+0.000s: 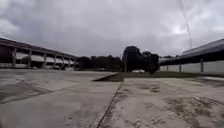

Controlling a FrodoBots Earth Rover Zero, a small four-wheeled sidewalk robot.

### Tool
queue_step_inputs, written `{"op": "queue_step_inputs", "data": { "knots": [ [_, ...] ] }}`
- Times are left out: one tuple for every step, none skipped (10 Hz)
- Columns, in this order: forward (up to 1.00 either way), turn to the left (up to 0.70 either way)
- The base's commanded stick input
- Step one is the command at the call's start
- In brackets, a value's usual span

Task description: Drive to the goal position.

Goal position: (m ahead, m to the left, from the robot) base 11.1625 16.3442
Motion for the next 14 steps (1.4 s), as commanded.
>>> {"op": "queue_step_inputs", "data": {
  "knots": [
    [0.50, 0.00],
    [0.50, 0.00],
    [0.50, 0.00],
    [0.50, 0.00],
    [0.50, 0.00],
    [0.50, 0.00],
    [0.50, 0.00],
    [0.50, 0.00],
    [0.50, 0.00],
    [0.50, 0.00],
    [0.50, 0.00],
    [0.50, 0.00],
    [0.50, 0.00],
    [0.50, 0.03]
  ]
}}
